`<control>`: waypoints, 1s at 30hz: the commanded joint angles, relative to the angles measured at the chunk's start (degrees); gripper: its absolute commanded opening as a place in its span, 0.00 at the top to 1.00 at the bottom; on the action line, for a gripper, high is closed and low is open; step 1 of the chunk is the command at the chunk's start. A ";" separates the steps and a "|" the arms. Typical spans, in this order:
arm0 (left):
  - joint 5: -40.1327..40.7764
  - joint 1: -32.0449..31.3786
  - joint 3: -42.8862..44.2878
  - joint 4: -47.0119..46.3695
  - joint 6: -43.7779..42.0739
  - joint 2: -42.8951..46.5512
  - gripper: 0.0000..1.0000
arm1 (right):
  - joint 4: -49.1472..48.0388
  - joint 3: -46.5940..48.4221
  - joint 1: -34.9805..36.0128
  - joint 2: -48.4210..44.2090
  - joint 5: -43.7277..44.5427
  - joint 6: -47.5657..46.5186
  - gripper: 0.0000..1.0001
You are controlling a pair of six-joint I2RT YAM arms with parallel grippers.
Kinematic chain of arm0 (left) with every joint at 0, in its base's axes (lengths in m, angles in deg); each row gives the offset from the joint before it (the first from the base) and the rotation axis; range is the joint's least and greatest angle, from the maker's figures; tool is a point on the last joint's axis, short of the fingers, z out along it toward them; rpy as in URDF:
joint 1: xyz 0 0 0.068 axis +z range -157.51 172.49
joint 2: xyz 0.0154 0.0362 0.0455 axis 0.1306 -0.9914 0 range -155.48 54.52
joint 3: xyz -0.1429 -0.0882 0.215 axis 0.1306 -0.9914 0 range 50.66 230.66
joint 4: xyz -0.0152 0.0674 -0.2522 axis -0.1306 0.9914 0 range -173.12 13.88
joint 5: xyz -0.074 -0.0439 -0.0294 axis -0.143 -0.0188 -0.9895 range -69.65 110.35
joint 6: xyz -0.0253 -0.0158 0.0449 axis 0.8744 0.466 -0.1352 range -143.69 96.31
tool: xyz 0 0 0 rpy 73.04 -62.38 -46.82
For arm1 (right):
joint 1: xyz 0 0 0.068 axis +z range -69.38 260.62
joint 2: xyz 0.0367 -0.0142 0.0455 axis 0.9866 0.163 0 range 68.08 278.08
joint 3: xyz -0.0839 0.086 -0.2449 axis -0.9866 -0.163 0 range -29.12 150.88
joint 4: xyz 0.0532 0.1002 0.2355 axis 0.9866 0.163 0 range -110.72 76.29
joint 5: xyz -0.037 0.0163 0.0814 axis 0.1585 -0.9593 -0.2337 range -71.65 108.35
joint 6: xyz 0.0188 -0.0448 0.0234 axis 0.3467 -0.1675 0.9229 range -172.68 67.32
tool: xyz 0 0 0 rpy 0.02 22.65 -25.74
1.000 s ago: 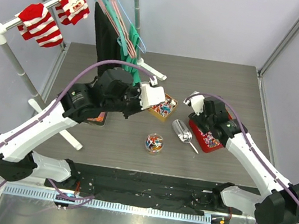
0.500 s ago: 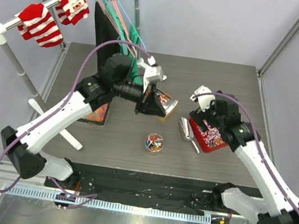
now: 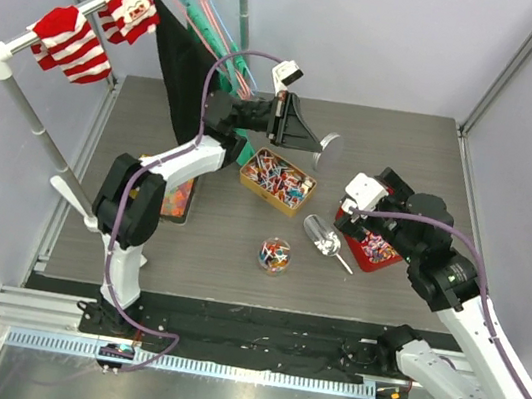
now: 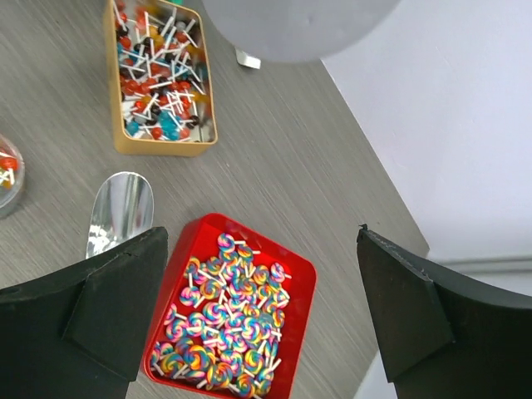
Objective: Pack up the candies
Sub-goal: Pick up the bottle lid at the center of the board, then close the bottle lid on the packing bottle.
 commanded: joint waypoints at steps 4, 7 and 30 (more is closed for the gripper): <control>6.89 0.36 2.27 -24.80 20.29 -3.67 1.00 | -6.75 4.01 0.47 0.99 -9.84 1.84 0.00; 7.77 0.28 0.87 -24.80 21.26 -3.85 1.00 | -6.49 5.76 0.56 3.01 -14.78 3.07 0.00; 4.79 -1.83 -5.03 -24.80 22.23 2.83 1.00 | -5.61 15.79 -5.06 15.05 -23.92 1.57 0.00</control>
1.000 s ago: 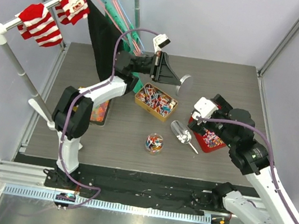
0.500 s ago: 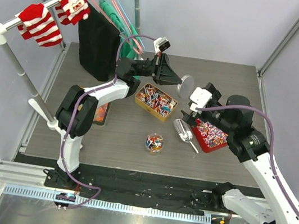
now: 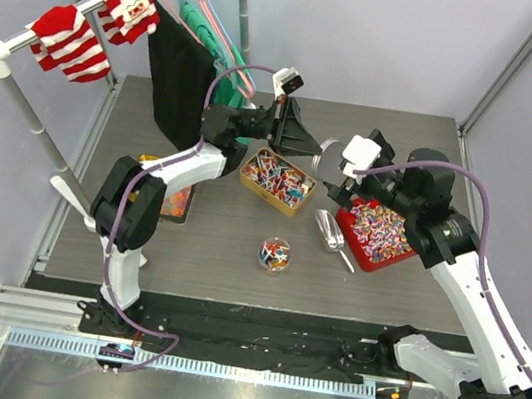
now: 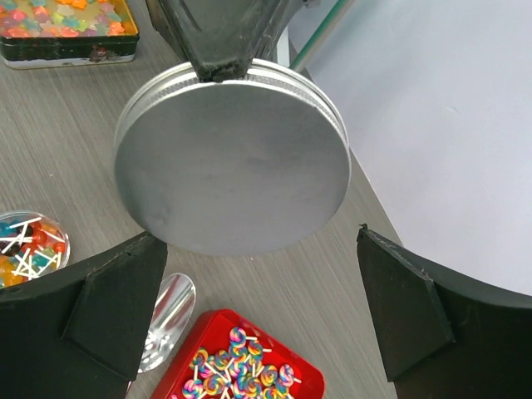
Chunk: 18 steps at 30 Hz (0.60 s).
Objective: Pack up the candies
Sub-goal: Close the bottle lid on the packing bottle.
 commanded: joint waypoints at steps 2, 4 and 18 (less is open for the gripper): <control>-0.50 -0.20 -0.26 -13.33 0.81 2.66 1.00 | -1.74 3.00 -0.84 1.26 -4.88 0.24 0.00; -0.59 -0.37 -0.26 -13.33 0.99 2.48 1.00 | -1.74 3.44 -1.02 1.97 -5.23 0.42 0.00; -0.85 -0.28 -0.44 -13.33 0.46 1.08 1.00 | 0.63 6.95 -1.46 2.94 -9.97 1.65 0.08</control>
